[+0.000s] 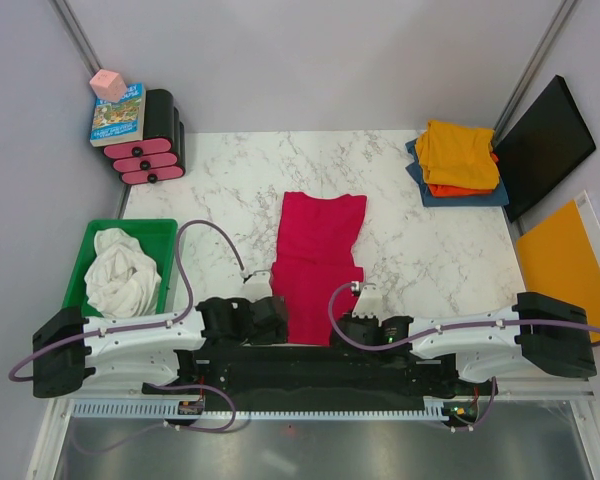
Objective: Fold and stack the t-shirts
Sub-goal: Grab one side of the 2/3 rectangular tshirt with both arms
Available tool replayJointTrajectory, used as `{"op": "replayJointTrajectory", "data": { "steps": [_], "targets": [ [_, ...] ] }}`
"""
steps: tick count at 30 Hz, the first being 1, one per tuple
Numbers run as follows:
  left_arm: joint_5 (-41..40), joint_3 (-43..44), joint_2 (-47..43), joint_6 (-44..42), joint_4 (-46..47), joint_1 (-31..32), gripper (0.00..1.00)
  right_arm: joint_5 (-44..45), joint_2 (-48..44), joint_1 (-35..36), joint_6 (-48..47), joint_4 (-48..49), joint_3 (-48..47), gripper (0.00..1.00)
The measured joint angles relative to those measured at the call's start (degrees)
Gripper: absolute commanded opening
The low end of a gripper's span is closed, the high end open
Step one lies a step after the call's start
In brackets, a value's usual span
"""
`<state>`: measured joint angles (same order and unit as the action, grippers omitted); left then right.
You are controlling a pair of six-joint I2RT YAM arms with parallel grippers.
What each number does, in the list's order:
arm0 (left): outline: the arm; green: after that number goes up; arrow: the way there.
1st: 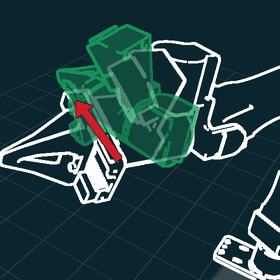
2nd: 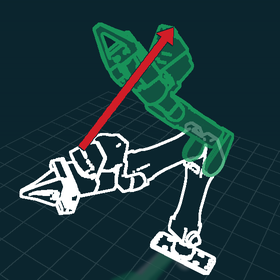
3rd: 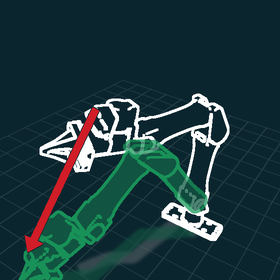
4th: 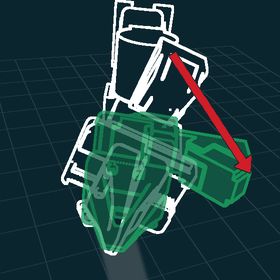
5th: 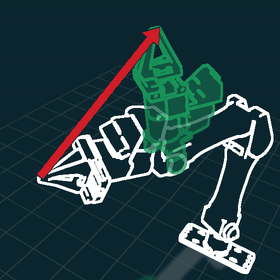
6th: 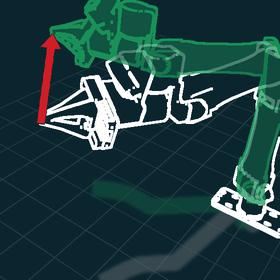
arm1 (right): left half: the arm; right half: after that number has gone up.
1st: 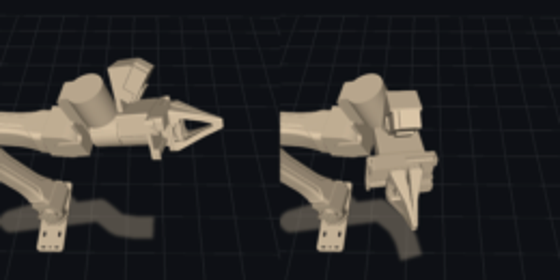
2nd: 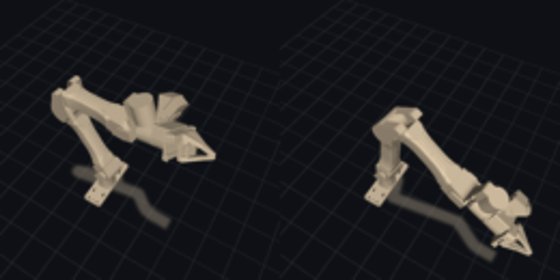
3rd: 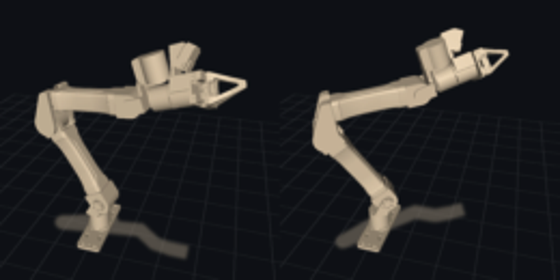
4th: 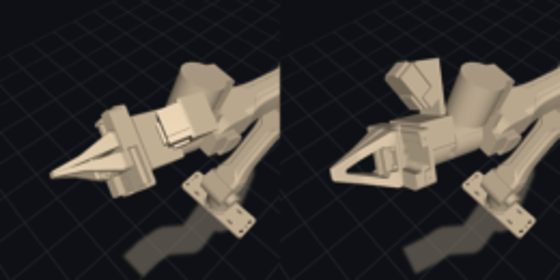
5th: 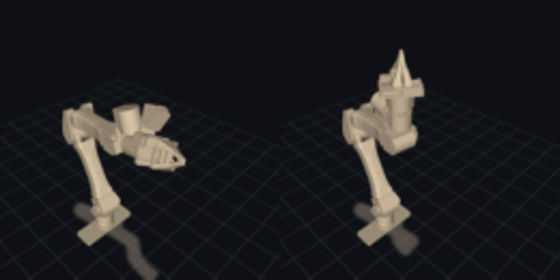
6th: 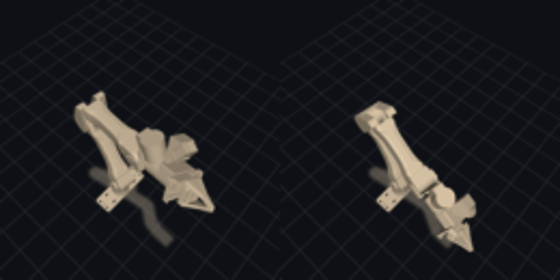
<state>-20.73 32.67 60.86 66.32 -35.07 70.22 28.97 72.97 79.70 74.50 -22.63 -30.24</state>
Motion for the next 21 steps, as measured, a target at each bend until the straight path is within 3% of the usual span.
{"op": "replayJointTrajectory", "data": {
  "steps": [13,15,21],
  "targets": [
    [2.4,-3.08,3.28,2.21,2.64,0.04,0.52,1.31,0.24,1.11,0.92,-0.31,-0.04,0.1],
    [2.34,-3.13,3.56,2.4,2.67,0.04,0.46,1.31,0.24,1.22,0.94,-0.35,-0.04,0.1],
    [2.25,-3.13,5.31,3.08,3.43,0.07,0.12,1.44,0.22,1.55,0.96,-0.57,-0.07,0.08]
  ]
}}
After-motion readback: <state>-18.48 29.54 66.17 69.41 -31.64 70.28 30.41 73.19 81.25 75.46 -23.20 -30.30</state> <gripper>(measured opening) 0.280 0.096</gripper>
